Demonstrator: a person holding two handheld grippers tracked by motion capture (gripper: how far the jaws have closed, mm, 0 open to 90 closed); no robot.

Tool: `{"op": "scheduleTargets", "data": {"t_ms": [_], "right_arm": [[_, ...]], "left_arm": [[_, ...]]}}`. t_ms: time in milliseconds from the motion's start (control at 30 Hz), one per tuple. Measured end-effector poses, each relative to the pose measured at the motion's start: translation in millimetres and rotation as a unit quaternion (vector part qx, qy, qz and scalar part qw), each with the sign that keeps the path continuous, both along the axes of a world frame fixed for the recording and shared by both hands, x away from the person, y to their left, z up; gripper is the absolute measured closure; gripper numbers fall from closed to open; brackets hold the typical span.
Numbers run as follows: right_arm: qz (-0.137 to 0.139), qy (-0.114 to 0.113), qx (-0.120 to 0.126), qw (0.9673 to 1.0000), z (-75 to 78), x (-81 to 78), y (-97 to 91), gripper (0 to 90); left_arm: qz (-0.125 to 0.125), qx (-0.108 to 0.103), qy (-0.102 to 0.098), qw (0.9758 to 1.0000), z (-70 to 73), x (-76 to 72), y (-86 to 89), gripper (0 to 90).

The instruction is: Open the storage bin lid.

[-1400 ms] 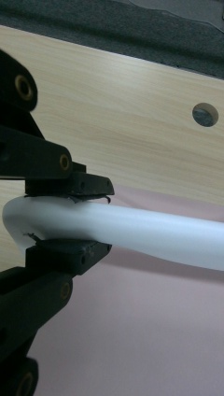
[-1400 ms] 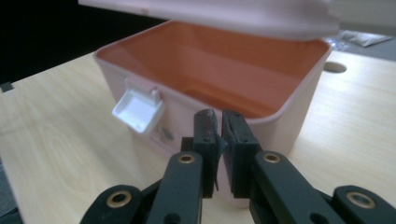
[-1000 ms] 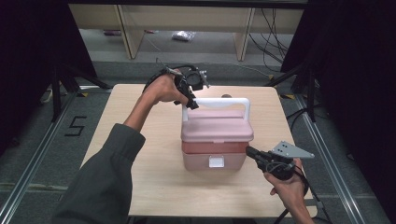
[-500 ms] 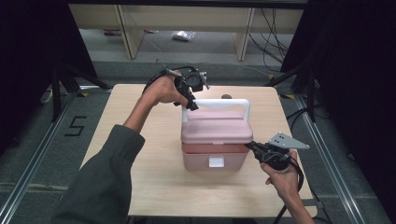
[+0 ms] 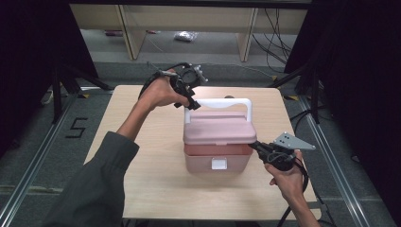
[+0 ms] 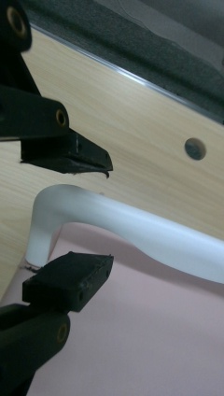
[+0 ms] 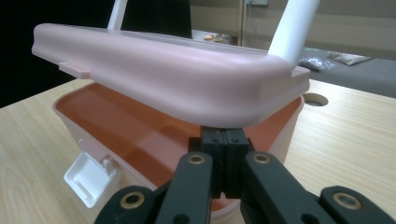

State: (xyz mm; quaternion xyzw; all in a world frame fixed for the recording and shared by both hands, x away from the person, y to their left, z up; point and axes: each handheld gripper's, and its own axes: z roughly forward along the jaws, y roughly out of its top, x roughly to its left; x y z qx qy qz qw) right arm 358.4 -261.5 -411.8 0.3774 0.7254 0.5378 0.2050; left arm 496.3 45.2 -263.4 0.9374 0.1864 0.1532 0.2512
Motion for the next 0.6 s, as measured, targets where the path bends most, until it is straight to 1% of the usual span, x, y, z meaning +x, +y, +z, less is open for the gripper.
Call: {"op": "scheduleTargets", "data": {"t_ms": [33, 67, 100, 133, 167, 200, 233, 267, 300, 333, 367, 400, 433, 467, 500, 533, 600], "right_arm": [[0.001, 0.001, 0.000, 1.0000, 0.2, 0.0, 0.0, 90.0], [0.009, -0.029, -0.009, 0.9995, -1.2, 4.2, -1.5, 90.0], [0.003, -0.004, -0.002, 1.0000, -0.4, 1.0, -0.3, 90.0], [0.007, -0.006, 0.001, 1.0000, -0.8, 1.9, -0.2, 90.0], [0.006, -0.013, -0.010, 0.9999, -0.1, 2.5, -1.6, 90.0], [0.005, -0.021, -0.013, 0.9997, 0.5, 3.1, -1.9, 90.0], [0.006, -0.023, -0.019, 0.9995, 1.1, 3.7, -2.7, 90.0], [0.006, -0.023, -0.018, 0.9996, 1.3, 3.8, -2.6, 90.0], [0.008, -0.021, -0.010, 0.9997, 0.8, 4.3, -1.9, 90.0], [0.000, -0.022, -0.005, 0.9998, 1.1, 3.9, -1.0, 90.0], [0.001, -0.013, -0.002, 0.9999, 1.8, 2.7, -0.5, 90.0], [0.008, -0.018, -0.007, 0.9998, 2.6, 4.2, -1.8, 90.0], [0.006, -0.015, -0.009, 0.9998, 3.3, 4.1, -2.2, 90.0], [0.004, -0.018, -0.008, 0.9998, 3.5, 4.7, -1.8, 90.0], [0.004, -0.007, 0.006, 0.9999, 3.8, 3.7, 0.2, 90.0], [0.006, -0.029, -0.010, 0.9995, 4.5, 6.3, -1.8, 90.0], [0.003, -0.029, -0.015, 0.9995, 6.2, 6.1, -2.4, 90.0]], "left_arm": [[0.009, -0.007, -0.007, 0.9999, 1.9, -1.5, 3.2, 44.0], [0.017, -0.010, -0.011, 0.9997, 2.7, -2.9, 5.7, 42.5], [0.031, -0.016, -0.014, 0.9993, 2.9, -5.0, 10.7, 41.2], [0.040, -0.025, -0.011, 0.9988, 2.4, -6.2, 15.4, 39.5], [0.051, -0.036, -0.008, 0.9980, 1.4, -7.5, 20.4, 38.5], [0.061, -0.044, -0.006, 0.9971, 0.2, -9.1, 25.3, 37.4], [0.072, -0.054, -0.010, 0.9959, -1.8, -11.0, 28.4, 36.2], [0.090, -0.060, -0.010, 0.9941, -3.6, -15.0, 34.2, 34.7], [0.105, -0.067, -0.011, 0.9922, -4.7, -19.8, 38.5, 31.0], [0.109, -0.073, -0.016, 0.9912, -6.0, -25.5, 42.9, 29.1], [0.105, -0.079, -0.019, 0.9912, -7.2, -30.5, 47.9, 28.7], [0.112, -0.087, -0.019, 0.9897, -8.7, -35.2, 52.9, 28.6], [0.122, -0.094, -0.020, 0.9879, -10.5, -39.2, 57.9, 27.9], [0.132, -0.098, -0.021, 0.9862, -12.9, -43.5, 62.0, 26.6], [0.138, -0.099, -0.021, 0.9852, -16.7, -48.9, 65.8, 25.7], [0.137, -0.096, -0.021, 0.9857, -18.6, -52.4, 67.6, 25.3], [0.132, -0.112, -0.035, 0.9844, -25.4, -63.0, 70.3, 24.7]]}}
